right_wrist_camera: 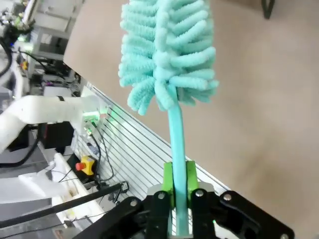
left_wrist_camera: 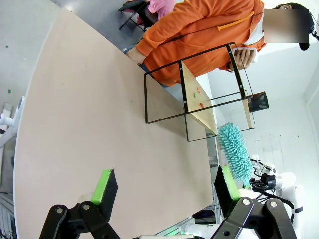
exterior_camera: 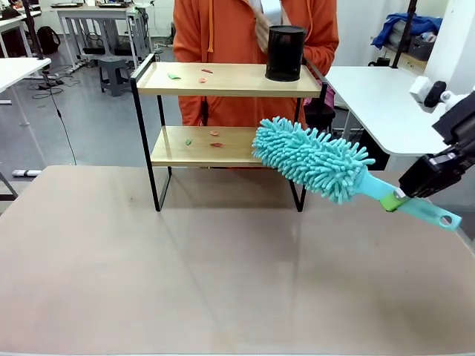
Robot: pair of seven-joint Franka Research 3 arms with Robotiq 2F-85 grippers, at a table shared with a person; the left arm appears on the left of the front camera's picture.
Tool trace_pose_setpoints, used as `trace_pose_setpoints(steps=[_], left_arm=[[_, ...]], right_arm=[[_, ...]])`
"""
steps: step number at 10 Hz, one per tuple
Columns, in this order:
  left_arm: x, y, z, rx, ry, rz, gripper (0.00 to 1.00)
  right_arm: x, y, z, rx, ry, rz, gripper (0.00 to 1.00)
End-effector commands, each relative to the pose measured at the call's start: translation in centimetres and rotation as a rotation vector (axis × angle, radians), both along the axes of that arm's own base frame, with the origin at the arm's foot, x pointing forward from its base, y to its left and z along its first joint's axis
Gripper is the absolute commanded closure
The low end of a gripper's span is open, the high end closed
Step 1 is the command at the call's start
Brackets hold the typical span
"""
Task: Clean the shelf.
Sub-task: Clean the specific tier of the Shelf with the Duster once objects are removed.
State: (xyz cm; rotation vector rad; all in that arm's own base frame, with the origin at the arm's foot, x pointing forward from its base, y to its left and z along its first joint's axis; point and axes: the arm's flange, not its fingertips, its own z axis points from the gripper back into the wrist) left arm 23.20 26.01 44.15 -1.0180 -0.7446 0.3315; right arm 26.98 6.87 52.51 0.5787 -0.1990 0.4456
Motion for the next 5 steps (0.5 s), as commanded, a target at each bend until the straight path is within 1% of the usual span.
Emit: trace_pose_setpoints(steps=[1,2,3,4,5], left_arm=[[0.1,-0.1,0.0,-0.002,-0.033,-0.002,0.0],[0.1,-0.1,0.0,-0.002,-0.033,-0.002,0.0],[0.1,-0.1,0.0,-0.002,-0.033,-0.002,0.0],[0.1,-0.1,0.0,-0.002,-0.033,-0.002,0.0],[0.1,-0.1,0.0,-0.002,-0.033,-0.002,0.0]], right_arm=[[-0.7,-0.9,-0.3,-0.007,0.02,0.072,0.88],[-0.7,-0.9,-0.3,-0.007,0.02,0.072,0.88],[-0.2,-0.1,-0.2,-0.005,0.011,0.017,0.88],[0.0,0.8,0.2,-0.009,-0.044,0.007,0.88],[1.0,2.4,0.2,-0.003,-0.075,0.026,0.88]])
